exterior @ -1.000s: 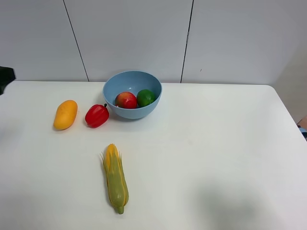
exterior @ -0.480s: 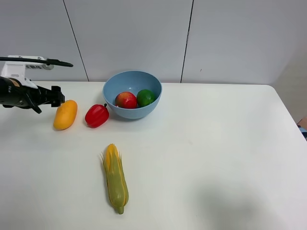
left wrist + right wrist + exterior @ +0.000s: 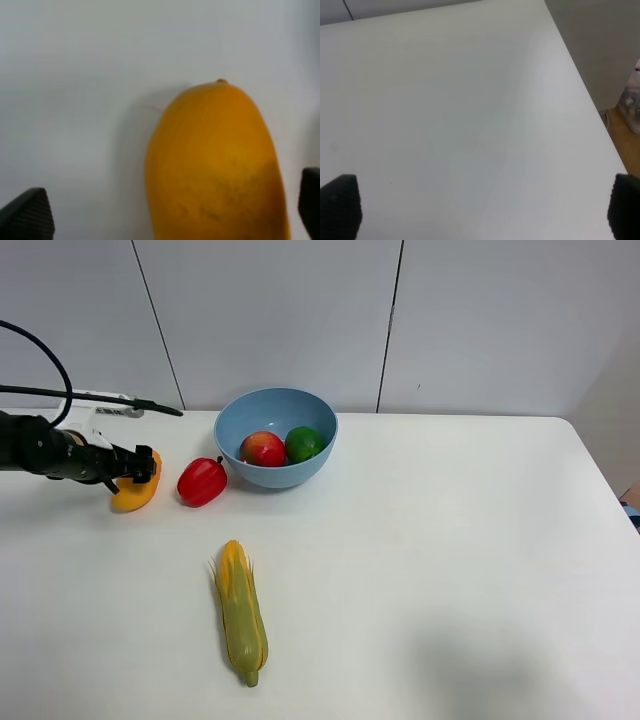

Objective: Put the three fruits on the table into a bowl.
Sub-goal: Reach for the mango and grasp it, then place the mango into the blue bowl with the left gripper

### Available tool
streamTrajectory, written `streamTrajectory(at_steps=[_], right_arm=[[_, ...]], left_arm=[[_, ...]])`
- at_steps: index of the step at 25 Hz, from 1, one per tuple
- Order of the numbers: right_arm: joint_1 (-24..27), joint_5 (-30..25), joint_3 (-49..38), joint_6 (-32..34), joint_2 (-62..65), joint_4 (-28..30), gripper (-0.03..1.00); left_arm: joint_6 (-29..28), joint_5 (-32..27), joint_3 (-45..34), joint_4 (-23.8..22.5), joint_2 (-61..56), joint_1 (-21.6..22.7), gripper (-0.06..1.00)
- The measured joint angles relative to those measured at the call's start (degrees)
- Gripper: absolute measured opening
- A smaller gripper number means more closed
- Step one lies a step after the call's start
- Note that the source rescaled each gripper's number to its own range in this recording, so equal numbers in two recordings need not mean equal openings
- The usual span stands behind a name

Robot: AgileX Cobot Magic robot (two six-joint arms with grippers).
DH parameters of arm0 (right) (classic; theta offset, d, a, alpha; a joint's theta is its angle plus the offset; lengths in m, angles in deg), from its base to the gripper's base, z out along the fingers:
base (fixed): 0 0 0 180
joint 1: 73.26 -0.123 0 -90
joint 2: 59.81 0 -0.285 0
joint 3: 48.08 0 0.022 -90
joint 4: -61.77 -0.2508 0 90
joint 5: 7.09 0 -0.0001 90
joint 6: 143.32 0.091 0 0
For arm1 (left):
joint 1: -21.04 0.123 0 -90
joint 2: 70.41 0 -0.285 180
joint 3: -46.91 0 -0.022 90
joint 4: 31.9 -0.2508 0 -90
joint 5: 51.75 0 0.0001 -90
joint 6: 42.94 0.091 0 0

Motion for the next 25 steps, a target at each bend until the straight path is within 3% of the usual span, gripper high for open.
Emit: streamTrajectory(at_steps=[6,7,8,9,10,11,12,18,25], right_arm=[[0.0,0.0,0.0,0.0,0.0,0.0,0.99],[0.0,0.0,0.0,0.0,0.0,0.0,0.99],[0.0,0.0,0.0,0.0,0.0,0.0,0.99],[0.0,0.0,0.0,0.0,0.0,0.0,0.99],[0.0,0.0,0.0,0.0,0.0,0.0,0.99],[0.0,0.0,0.0,0.0,0.0,0.0,0.99],[0.0,0.0,0.0,0.0,0.0,0.0,0.99],[0.0,0.0,0.0,0.0,0.0,0.0,0.99],[0.0,0.0,0.0,0.0,0.0,0.0,0.99]], left_arm=[[0.2,1.6,2.1,0.1,5.3,0.0,1.00],[-0.2,1.6,2.4,0.5,5.9,0.0,0.94],[-1.1,1.7,2.6,0.8,6.2,0.0,0.79],[-2.1,1.8,2.7,0.9,6.4,0.0,0.57],[-3.7,1.8,2.7,1.1,6.4,0.0,0.17],[-5.5,1.8,2.7,1.1,6.4,0.0,0.00],[-7.1,1.6,2.7,1.2,6.4,0.0,0.04],[-9.4,-1.6,4.1,1.3,3.6,-0.7,0.04],[-9.6,-4.0,12.5,1.3,-6.3,-7.5,0.04]])
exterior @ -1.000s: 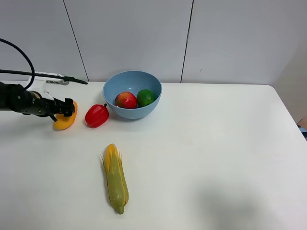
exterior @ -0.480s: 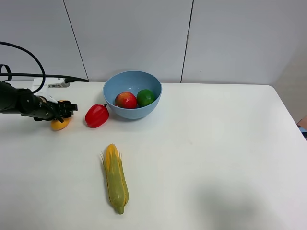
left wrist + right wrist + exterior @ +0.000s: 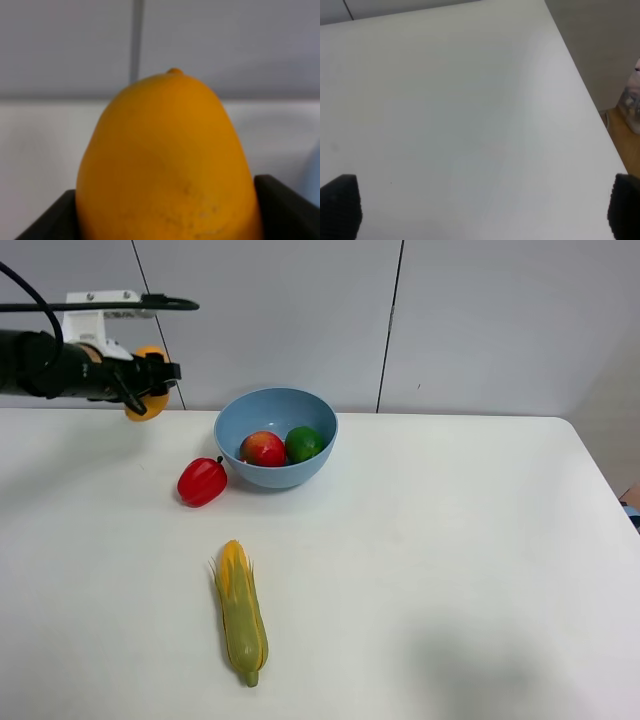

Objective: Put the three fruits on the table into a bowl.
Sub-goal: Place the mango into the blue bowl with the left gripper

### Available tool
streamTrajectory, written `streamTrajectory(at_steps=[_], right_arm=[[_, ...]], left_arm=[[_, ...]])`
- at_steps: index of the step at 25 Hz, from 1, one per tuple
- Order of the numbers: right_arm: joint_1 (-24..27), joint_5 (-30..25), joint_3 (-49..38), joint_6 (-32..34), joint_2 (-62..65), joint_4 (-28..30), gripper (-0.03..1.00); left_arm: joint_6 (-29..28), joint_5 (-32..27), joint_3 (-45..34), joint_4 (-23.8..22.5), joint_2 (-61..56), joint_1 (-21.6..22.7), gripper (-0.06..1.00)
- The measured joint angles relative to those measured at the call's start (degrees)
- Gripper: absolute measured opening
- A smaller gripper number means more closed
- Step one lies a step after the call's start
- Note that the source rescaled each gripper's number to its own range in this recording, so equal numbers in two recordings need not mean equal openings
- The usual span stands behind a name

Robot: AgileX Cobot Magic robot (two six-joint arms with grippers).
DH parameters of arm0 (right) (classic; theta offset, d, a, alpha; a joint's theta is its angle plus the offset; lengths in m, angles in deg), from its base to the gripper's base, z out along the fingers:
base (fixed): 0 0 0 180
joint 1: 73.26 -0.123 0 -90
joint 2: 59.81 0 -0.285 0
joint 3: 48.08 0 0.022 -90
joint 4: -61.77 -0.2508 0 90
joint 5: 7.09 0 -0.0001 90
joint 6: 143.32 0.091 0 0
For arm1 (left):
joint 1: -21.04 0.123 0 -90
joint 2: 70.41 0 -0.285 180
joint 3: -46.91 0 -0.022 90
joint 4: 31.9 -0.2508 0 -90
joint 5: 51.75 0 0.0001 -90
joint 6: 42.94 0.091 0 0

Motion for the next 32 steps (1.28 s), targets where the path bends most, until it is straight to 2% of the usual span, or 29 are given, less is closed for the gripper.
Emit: streamTrajectory(at_steps=[3,4,6,13,18,19,21,22,23,24,27,32], right_arm=[[0.0,0.0,0.0,0.0,0.0,0.0,0.99],[0.0,0.0,0.0,0.0,0.0,0.0,0.99],[0.0,0.0,0.0,0.0,0.0,0.0,0.99],[0.0,0.0,0.0,0.0,0.0,0.0,0.99],[0.0,0.0,0.0,0.0,0.0,0.0,0.99],[0.0,0.0,0.0,0.0,0.0,0.0,0.99],[0.0,0.0,0.0,0.0,0.0,0.0,0.99],[0.0,0.0,0.0,0.0,0.0,0.0,0.99],[0.0,0.0,0.0,0.0,0.0,0.0,0.99],[0.0,0.0,0.0,0.0,0.0,0.0,0.99],[0.0,0.0,0.0,0.0,0.0,0.0,0.99],[0.0,0.0,0.0,0.0,0.0,0.0,0.99]], left_arm=[[0.0,-3.3,5.1,0.0,-0.2,-5.8,0.04],[0.0,-4.1,7.9,0.0,1.0,-9.4,0.04],[0.0,-4.6,10.5,0.0,3.0,-12.7,0.04],[-0.1,-4.1,14.1,0.0,12.3,-18.4,0.04],[-0.4,-3.0,14.1,0.4,15.5,-20.0,0.06],[-0.8,-2.9,14.1,1.2,15.6,-20.0,0.14],[-1.3,-1.9,14.2,2.3,15.7,-20.0,0.57],[-1.4,-1.7,14.3,2.6,15.7,-20.0,0.72],[-1.5,-1.6,14.4,2.8,15.7,-20.0,0.85],[-1.6,-1.3,14.4,2.8,15.7,-20.0,0.91],[-1.9,-0.1,14.4,2.9,15.2,-19.9,0.97],[-1.6,2.5,14.4,3.0,8.8,-19.9,0.98]])
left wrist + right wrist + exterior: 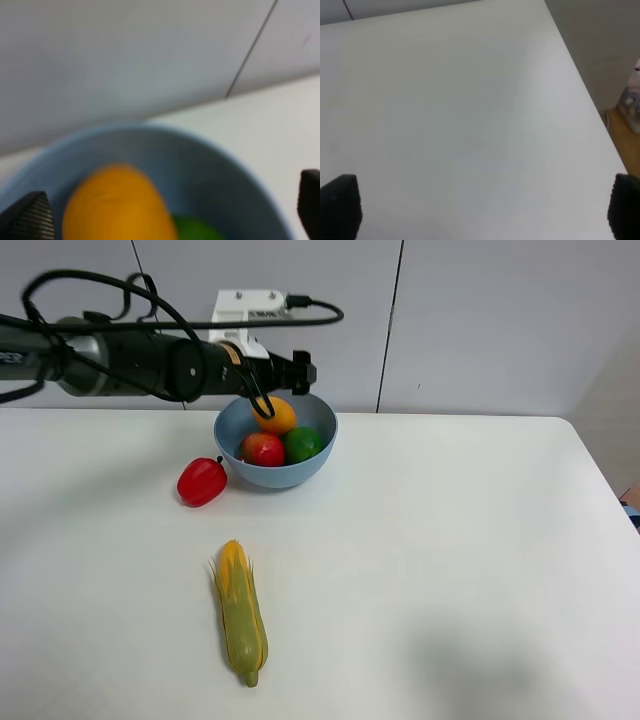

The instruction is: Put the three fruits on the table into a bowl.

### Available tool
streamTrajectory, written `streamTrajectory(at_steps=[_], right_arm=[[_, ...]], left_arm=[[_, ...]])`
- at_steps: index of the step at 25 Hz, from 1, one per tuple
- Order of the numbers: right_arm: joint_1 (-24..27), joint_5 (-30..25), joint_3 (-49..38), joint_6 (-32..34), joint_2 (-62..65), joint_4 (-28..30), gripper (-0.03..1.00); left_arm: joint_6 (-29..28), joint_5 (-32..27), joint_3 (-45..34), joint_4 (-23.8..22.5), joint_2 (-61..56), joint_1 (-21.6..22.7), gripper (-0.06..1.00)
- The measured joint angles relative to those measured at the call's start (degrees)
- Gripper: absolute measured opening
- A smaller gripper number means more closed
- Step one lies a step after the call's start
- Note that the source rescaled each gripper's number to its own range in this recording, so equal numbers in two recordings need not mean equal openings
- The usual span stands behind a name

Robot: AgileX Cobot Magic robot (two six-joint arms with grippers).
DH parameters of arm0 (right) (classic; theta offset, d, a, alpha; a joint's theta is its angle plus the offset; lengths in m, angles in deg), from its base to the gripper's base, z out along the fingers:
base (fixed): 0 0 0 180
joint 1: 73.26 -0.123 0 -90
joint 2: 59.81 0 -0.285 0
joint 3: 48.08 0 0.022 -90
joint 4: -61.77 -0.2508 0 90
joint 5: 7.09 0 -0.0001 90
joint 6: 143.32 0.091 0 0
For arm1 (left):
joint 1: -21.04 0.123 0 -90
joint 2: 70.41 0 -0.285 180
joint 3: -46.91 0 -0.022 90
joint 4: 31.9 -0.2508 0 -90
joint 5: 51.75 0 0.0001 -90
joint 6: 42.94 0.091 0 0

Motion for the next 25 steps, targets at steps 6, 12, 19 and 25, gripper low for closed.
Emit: streamTrajectory(at_steps=[6,12,19,25], right_arm=[[0.0,0.0,0.0,0.0,0.0,0.0,0.99],[0.0,0.0,0.0,0.0,0.0,0.0,0.99],[0.0,0.0,0.0,0.0,0.0,0.0,0.99],[0.0,0.0,0.0,0.0,0.0,0.0,0.99]], left_arm=[[9.0,-3.6,0.2,-1.2,-16.4,0.0,0.98],[13.7,-18.4,0.2,-9.6,-34.0,0.4,0.98],[7.6,-47.8,-1.4,-21.2,-52.2,1.5,0.89],[0.5,-63.5,-12.6,-25.3,-71.6,1.5,0.89]])
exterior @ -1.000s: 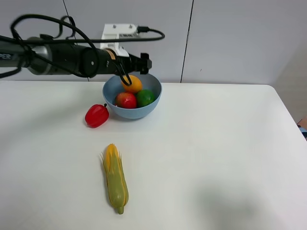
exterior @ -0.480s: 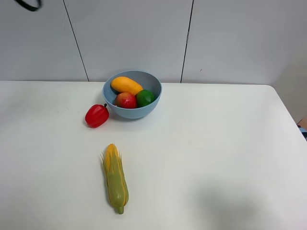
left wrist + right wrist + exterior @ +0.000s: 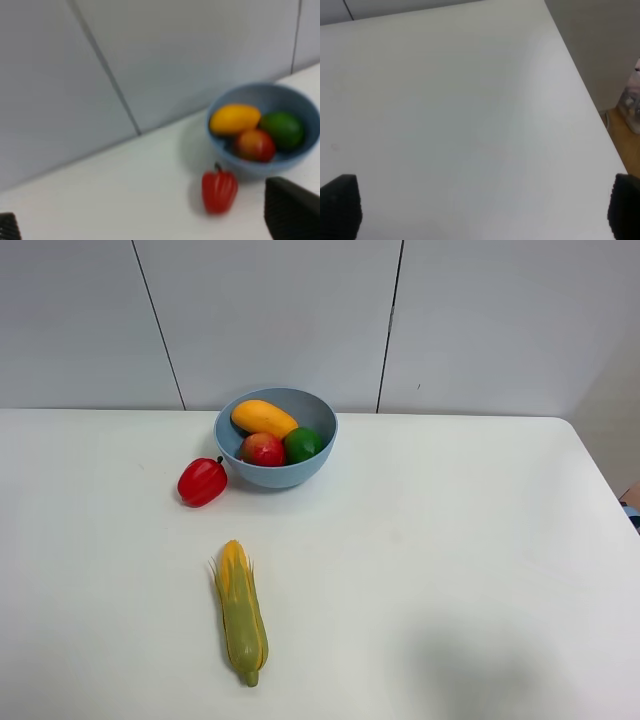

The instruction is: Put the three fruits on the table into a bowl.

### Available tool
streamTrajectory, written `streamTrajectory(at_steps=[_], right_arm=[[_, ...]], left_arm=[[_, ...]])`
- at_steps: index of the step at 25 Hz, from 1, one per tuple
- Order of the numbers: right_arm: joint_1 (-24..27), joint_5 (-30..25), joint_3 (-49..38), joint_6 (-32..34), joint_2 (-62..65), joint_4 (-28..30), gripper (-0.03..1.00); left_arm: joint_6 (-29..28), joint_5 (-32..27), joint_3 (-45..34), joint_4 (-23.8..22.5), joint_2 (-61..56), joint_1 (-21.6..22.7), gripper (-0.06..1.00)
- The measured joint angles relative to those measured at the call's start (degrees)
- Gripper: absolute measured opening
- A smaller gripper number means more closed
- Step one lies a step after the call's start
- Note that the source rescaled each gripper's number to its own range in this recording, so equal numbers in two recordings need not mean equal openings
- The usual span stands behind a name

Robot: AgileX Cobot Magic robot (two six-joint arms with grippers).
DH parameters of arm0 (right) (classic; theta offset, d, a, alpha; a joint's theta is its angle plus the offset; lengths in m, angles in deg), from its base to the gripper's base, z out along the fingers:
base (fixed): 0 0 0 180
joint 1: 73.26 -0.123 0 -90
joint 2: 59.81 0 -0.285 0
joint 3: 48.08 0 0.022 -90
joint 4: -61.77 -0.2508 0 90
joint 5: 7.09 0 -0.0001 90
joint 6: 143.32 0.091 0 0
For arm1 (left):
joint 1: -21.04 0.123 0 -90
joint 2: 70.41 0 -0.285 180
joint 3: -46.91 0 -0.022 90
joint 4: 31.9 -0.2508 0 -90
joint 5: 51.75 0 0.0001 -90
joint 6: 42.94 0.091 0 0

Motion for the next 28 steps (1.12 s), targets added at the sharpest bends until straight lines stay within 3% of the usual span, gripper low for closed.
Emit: streamTrajectory(at_steps=[5,8,14,18,28], right_arm=[[0.0,0.0,0.0,0.0,0.0,0.0,0.99],[0.0,0.0,0.0,0.0,0.0,0.0,0.99],[0.0,0.0,0.0,0.0,0.0,0.0,0.99],[0.0,0.0,0.0,0.0,0.0,0.0,0.99],[0.0,0.0,0.0,0.0,0.0,0.0,0.99]], left_arm=[[-5.0,-4.0,-14.5,-0.1,-16.0,0.0,0.88],[-10.9,-4.5,-22.3,1.1,-23.4,0.5,0.88],[-15.3,-5.2,-32.5,1.8,-26.7,11.2,0.88],[-12.8,-4.8,-33.8,4.7,-27.1,17.8,0.88],[-0.1,-3.5,-33.8,14.5,-29.4,18.6,0.88]])
